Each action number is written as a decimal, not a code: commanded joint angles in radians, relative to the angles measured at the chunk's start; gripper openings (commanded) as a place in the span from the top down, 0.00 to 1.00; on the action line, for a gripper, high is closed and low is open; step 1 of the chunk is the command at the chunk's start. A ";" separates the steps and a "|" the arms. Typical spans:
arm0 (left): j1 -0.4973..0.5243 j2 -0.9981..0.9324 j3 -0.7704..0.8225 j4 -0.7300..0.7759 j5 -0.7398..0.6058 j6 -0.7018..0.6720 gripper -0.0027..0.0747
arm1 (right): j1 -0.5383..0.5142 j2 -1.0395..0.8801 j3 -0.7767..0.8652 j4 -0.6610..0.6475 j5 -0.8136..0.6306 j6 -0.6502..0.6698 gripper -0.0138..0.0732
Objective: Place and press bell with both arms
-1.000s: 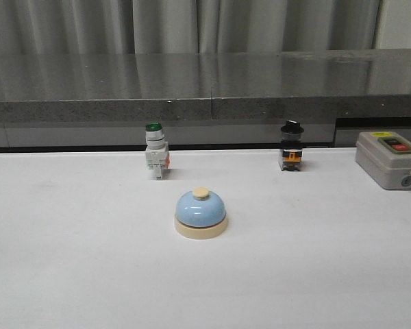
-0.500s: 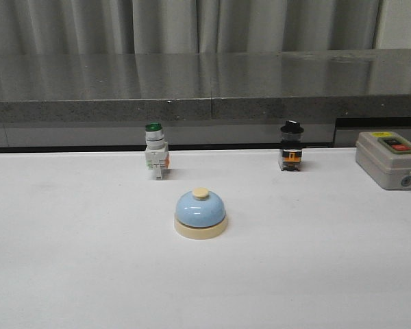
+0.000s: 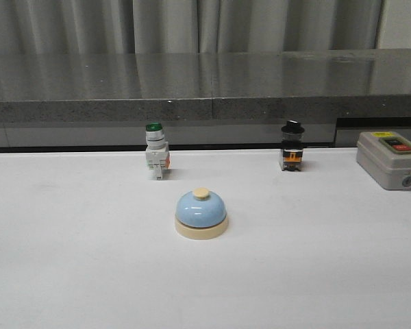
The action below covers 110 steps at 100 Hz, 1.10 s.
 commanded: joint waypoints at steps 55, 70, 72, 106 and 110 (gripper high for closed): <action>0.002 -0.034 0.022 -0.001 -0.083 -0.004 0.99 | 0.001 -0.005 0.084 -0.015 -0.102 0.001 0.92; 0.002 -0.034 0.022 -0.001 -0.083 -0.004 0.99 | 0.001 -0.005 0.084 -0.015 -0.102 0.001 0.92; 0.002 -0.034 0.022 -0.001 -0.083 -0.004 0.99 | 0.001 -0.005 0.084 -0.015 -0.102 0.001 0.92; 0.002 -0.034 0.022 -0.001 -0.083 -0.004 0.99 | 0.001 -0.005 0.084 -0.015 -0.102 0.001 0.92; 0.002 -0.034 0.022 -0.001 -0.083 -0.004 0.99 | 0.001 -0.005 0.084 -0.015 -0.102 0.001 0.92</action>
